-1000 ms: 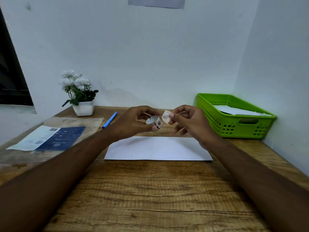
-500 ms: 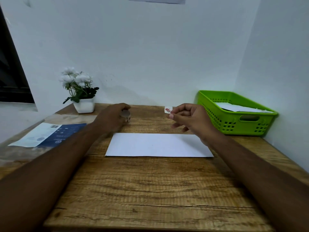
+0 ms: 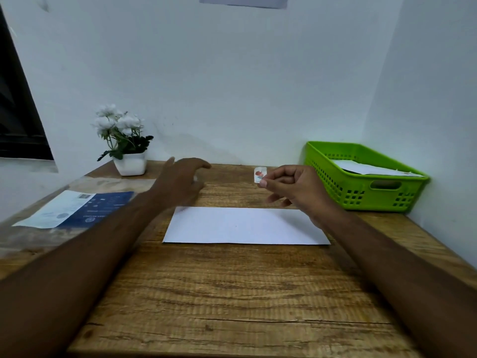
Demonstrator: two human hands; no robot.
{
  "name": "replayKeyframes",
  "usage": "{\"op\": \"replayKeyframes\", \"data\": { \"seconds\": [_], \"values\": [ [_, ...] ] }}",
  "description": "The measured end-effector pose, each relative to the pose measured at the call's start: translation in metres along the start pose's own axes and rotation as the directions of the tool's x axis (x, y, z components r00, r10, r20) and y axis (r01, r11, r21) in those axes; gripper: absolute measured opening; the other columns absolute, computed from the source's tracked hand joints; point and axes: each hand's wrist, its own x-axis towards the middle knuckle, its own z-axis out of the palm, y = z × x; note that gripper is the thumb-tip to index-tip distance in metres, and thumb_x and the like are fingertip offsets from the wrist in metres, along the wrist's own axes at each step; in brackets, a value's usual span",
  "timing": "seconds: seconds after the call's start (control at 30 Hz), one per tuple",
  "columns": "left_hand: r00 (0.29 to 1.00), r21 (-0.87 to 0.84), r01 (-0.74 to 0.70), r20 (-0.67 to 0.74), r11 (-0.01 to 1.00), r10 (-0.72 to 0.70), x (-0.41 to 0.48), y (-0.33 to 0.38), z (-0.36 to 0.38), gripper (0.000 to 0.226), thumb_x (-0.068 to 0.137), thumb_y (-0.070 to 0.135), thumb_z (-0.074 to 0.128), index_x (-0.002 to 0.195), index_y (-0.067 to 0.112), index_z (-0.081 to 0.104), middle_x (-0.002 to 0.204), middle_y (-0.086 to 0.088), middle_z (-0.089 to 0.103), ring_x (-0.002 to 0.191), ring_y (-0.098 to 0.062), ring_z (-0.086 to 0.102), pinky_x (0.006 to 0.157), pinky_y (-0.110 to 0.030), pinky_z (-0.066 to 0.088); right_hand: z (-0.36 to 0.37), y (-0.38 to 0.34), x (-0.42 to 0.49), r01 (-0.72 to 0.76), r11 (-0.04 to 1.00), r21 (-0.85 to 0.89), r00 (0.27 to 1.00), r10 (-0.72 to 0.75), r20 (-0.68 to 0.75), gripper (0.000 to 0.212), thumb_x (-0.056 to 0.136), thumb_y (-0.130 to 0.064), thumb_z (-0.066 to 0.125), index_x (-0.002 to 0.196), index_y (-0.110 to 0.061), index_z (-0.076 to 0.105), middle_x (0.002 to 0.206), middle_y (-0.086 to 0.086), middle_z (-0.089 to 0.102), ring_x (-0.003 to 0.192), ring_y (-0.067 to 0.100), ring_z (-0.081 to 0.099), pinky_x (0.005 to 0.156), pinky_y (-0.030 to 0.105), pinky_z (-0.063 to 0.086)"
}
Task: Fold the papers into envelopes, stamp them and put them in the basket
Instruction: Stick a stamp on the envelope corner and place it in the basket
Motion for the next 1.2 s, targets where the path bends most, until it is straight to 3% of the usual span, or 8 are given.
{"op": "replayKeyframes", "data": {
  "seconds": [0.1, 0.17, 0.37, 0.57, 0.8, 0.97, 1.1, 1.2],
  "values": [
    [0.994, -0.231, -0.093, -0.074, 0.969, 0.077, -0.004, 0.039, -0.004, 0.036, 0.086, 0.031, 0.068, 0.119, 0.017, 0.063, 0.116, 0.007, 0.066, 0.100, -0.008, 0.060, 0.081, -0.019, 0.040, 0.000, 0.000, 0.000, 0.018, 1.000, -0.014, 1.000, -0.017, 0.002, 0.014, 0.075, -0.015, 0.082, 0.083, -0.013, 0.071, 0.076, 0.002, 0.076, 0.057, 0.016, 0.070, 0.049, 0.021, 0.045],
    [0.995, -0.418, -0.093, -0.059, 0.904, 0.075, -0.009, 0.064, -0.006, 0.034, 0.084, 0.036, 0.069, 0.112, 0.017, 0.067, 0.107, 0.007, 0.069, 0.097, -0.004, 0.063, 0.075, -0.012, 0.045, 0.001, 0.001, 0.000, 0.023, 1.000, -0.010, 0.999, -0.023, 0.024, 0.016, 0.073, -0.013, 0.083, 0.083, -0.013, 0.071, 0.076, 0.004, 0.076, 0.056, 0.016, 0.069, 0.047, 0.020, 0.046],
    [0.996, -0.606, -0.086, -0.083, 0.791, 0.044, -0.015, 0.088, -0.004, 0.014, 0.082, 0.023, 0.073, 0.089, 0.012, 0.072, 0.080, 0.001, 0.072, 0.074, -0.010, 0.068, 0.070, -0.029, 0.055, 0.003, 0.001, 0.000, 0.044, 0.995, -0.090, 0.992, -0.033, 0.121, 0.032, 0.074, -0.018, 0.083, 0.101, -0.013, 0.066, 0.076, 0.004, 0.076, 0.060, 0.019, 0.071, 0.050, 0.024, 0.046],
    [0.998, -0.663, -0.047, -0.061, 0.747, 0.008, -0.017, 0.090, -0.005, 0.016, 0.076, 0.020, 0.079, 0.086, 0.010, 0.072, 0.077, -0.001, 0.073, 0.069, -0.009, 0.068, 0.066, -0.022, 0.055, 0.004, 0.001, 0.000, 0.057, 0.992, -0.115, 0.982, -0.035, 0.187, 0.039, 0.080, -0.019, 0.078, 0.114, -0.016, 0.062, 0.082, 0.003, 0.077, 0.063, 0.020, 0.072, 0.055, 0.026, 0.046],
    [0.995, -0.650, -0.078, -0.093, 0.756, 0.023, -0.017, 0.089, -0.005, 0.022, 0.074, 0.010, 0.080, 0.093, 0.008, 0.069, 0.072, -0.001, 0.071, 0.065, -0.010, 0.069, 0.063, -0.018, 0.054, 0.003, 0.002, -0.002, 0.044, 0.991, -0.127, 0.978, -0.016, 0.207, 0.019, 0.082, -0.029, 0.075, 0.096, -0.015, 0.073, 0.083, 0.003, 0.077, 0.067, 0.024, 0.073, 0.053, 0.024, 0.046],
    [0.999, -0.661, -0.038, -0.029, 0.749, 0.025, -0.016, 0.088, -0.001, 0.027, 0.081, 0.016, 0.074, 0.105, 0.009, 0.066, 0.082, -0.003, 0.074, 0.074, -0.011, 0.070, 0.068, -0.019, 0.054, -0.009, 0.001, 0.005, 0.057, 0.984, -0.171, 0.996, -0.045, 0.075, 0.017, 0.080, -0.027, 0.077, 0.089, -0.012, 0.077, 0.079, 0.002, 0.076, 0.058, 0.016, 0.070, 0.050, 0.022, 0.046],
    [0.962, -0.399, -0.096, 0.197, 0.912, 0.187, -0.020, 0.089, 0.011, 0.044, 0.081, 0.040, 0.072, 0.118, 0.019, 0.061, 0.106, 0.007, 0.067, 0.094, -0.003, 0.062, 0.077, -0.015, 0.049, -0.031, -0.001, 0.012, 0.050, 0.983, -0.179, 0.996, -0.063, -0.066, 0.016, 0.078, -0.023, 0.080, 0.087, -0.010, 0.076, 0.070, 0.001, 0.075, 0.046, 0.010, 0.063, 0.044, 0.020, 0.044],
    [0.921, -0.181, -0.200, 0.299, 0.963, 0.247, -0.027, 0.100, 0.023, 0.055, 0.081, 0.059, 0.060, 0.125, 0.026, 0.057, 0.123, 0.010, 0.059, 0.111, -0.008, 0.053, 0.092, -0.029, 0.045, -0.041, 0.003, 0.013, 0.001, 0.981, -0.193, 0.996, -0.018, -0.085, 0.012, 0.079, -0.021, 0.079, 0.088, -0.016, 0.074, 0.075, 0.001, 0.075, 0.045, 0.009, 0.063, 0.043, 0.019, 0.045]
  ]
}}
